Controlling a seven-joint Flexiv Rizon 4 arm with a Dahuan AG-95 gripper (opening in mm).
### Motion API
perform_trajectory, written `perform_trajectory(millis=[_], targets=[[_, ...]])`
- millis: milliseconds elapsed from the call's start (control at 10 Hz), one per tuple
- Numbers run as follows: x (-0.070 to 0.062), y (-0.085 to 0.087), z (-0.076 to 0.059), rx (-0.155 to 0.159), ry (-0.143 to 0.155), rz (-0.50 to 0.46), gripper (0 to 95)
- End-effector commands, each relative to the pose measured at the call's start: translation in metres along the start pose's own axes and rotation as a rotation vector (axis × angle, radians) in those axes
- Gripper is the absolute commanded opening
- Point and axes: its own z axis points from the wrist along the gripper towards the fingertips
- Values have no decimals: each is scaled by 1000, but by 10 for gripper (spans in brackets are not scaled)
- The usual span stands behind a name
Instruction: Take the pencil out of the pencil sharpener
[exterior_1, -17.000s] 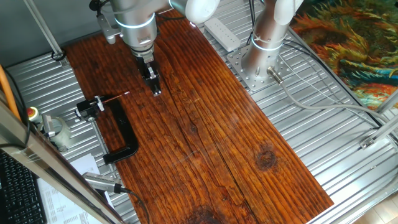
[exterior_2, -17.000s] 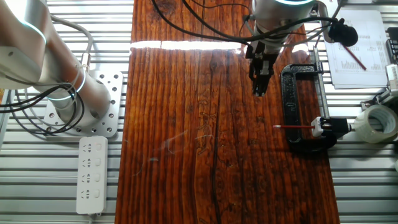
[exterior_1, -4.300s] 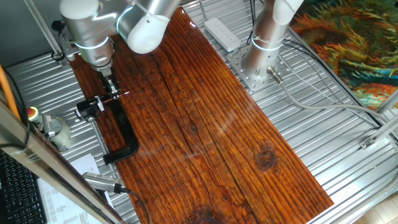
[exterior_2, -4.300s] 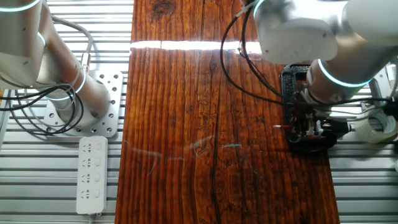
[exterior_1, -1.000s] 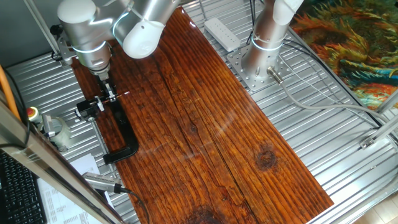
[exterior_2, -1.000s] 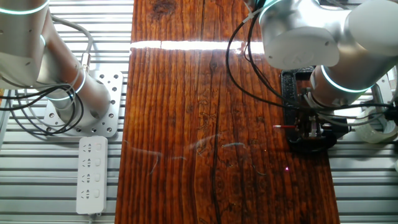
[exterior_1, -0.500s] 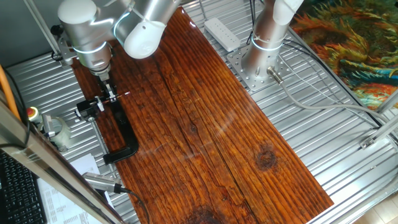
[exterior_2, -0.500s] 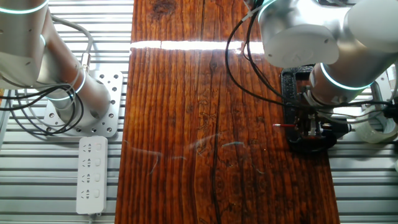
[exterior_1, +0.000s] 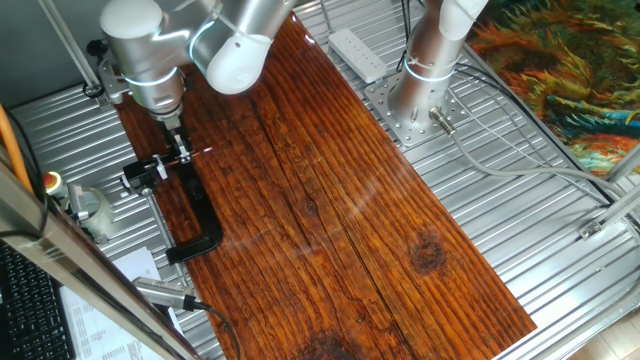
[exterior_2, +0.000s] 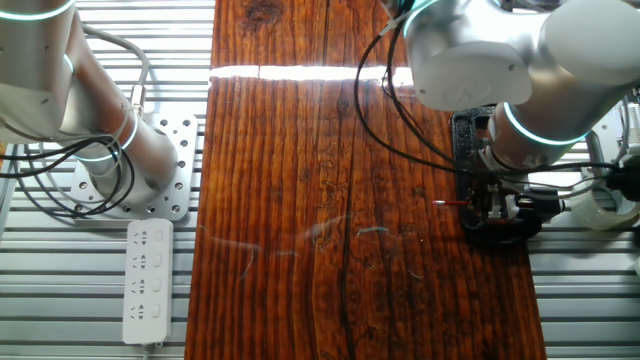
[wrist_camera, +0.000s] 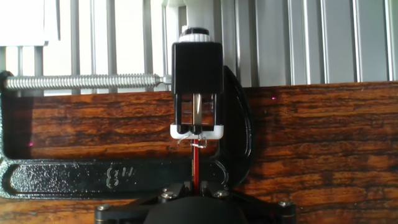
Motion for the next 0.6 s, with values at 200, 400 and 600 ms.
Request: perform_trajectory(millis=[200, 400, 600], targets=[[6, 0, 2, 2, 0, -11, 0], [10, -2, 1, 1, 1, -16, 0], [13, -1, 1, -1, 1, -16, 0]])
